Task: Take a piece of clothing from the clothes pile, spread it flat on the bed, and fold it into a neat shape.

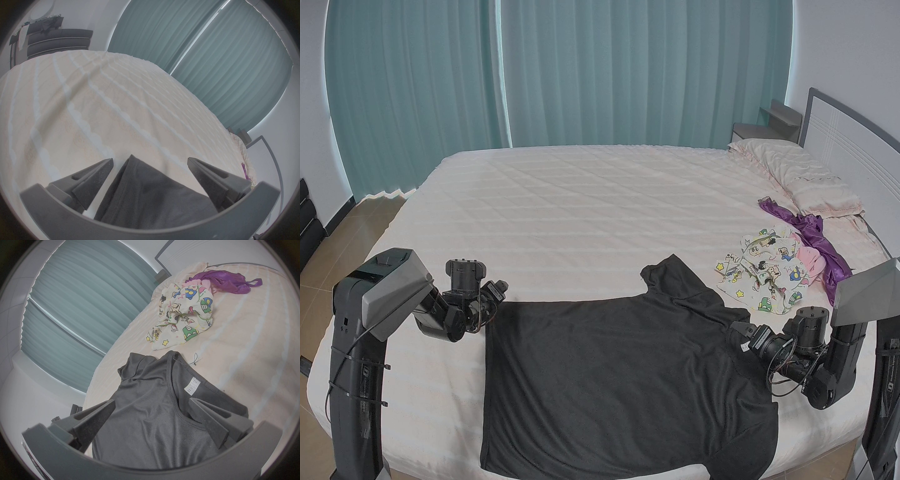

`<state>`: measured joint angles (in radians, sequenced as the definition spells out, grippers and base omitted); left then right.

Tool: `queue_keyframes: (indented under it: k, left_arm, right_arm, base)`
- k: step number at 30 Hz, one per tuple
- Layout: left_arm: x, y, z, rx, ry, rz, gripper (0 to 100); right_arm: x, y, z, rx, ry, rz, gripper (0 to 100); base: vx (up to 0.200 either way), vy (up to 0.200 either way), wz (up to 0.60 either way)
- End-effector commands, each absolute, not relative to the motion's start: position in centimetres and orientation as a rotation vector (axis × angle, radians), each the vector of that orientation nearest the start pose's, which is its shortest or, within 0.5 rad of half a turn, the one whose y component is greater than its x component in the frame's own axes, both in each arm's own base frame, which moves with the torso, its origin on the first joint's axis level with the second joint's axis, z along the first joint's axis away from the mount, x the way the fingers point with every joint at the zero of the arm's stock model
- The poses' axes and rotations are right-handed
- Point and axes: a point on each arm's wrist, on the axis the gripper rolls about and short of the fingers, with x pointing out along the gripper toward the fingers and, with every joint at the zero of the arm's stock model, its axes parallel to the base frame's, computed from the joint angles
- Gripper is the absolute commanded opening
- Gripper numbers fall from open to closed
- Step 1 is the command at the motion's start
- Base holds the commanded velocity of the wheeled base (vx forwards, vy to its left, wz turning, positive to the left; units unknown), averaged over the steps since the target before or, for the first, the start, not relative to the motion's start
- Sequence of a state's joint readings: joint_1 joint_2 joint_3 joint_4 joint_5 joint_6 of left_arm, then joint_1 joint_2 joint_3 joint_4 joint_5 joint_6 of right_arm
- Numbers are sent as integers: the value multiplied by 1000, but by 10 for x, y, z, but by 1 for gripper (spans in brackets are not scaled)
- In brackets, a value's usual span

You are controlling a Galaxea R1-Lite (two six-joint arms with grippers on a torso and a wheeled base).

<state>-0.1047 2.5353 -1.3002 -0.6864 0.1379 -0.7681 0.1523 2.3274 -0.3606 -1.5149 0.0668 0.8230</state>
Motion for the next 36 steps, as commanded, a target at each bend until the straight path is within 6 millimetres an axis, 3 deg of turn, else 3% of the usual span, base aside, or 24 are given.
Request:
queue_keyframes:
  k: [1,6,7,16,24,36]
  left_arm:
    - [462,-48,-42,-673,535,245,100]
    - [467,-50,-49,-670,536,244,100]
    - [467,-50,-50,-671,536,242,0]
    - [477,-44,-45,-675,503,273,0]
    - [492,-35,-23,-673,385,325,0]
    - [500,-18,-23,-632,347,370,0]
  right_arm:
    - [296,48,-20,791,525,14,100]
    - [296,51,-20,789,529,22,100]
    - [296,51,-20,789,529,22,100]
    - [296,50,-21,790,530,21,100]
    - [296,51,-20,792,524,22,100]
    - [296,51,-20,796,522,20,100]
  base:
    - [0,0,0]
    - [0,0,0]
    - [0,0,0]
    - [0,0,0]
    - [0,0,0]
    - [0,0,0]
